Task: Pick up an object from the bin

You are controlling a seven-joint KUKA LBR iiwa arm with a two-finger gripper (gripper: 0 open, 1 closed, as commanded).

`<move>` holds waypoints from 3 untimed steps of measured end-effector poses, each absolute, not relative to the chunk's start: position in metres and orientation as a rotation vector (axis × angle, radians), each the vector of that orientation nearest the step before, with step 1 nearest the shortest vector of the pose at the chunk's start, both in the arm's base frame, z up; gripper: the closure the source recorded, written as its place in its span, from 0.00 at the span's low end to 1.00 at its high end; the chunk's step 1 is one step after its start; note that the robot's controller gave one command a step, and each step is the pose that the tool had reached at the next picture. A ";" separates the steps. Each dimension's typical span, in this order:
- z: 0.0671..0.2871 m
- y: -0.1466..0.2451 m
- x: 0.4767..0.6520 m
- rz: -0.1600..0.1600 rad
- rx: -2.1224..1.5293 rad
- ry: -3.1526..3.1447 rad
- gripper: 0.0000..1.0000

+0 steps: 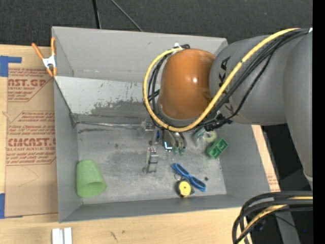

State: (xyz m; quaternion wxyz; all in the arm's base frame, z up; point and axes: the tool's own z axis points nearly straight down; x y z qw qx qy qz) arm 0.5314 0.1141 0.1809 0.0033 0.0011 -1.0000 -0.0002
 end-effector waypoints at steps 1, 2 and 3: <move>0.089 0.199 0.532 -0.004 0.054 -3.135 0.00; 0.076 0.229 0.511 0.051 0.095 -3.127 0.00; 0.074 0.247 0.486 -0.002 0.541 -3.102 0.00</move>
Offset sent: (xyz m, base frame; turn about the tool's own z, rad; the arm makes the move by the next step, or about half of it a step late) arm 0.0037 0.0802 -0.0867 -0.0249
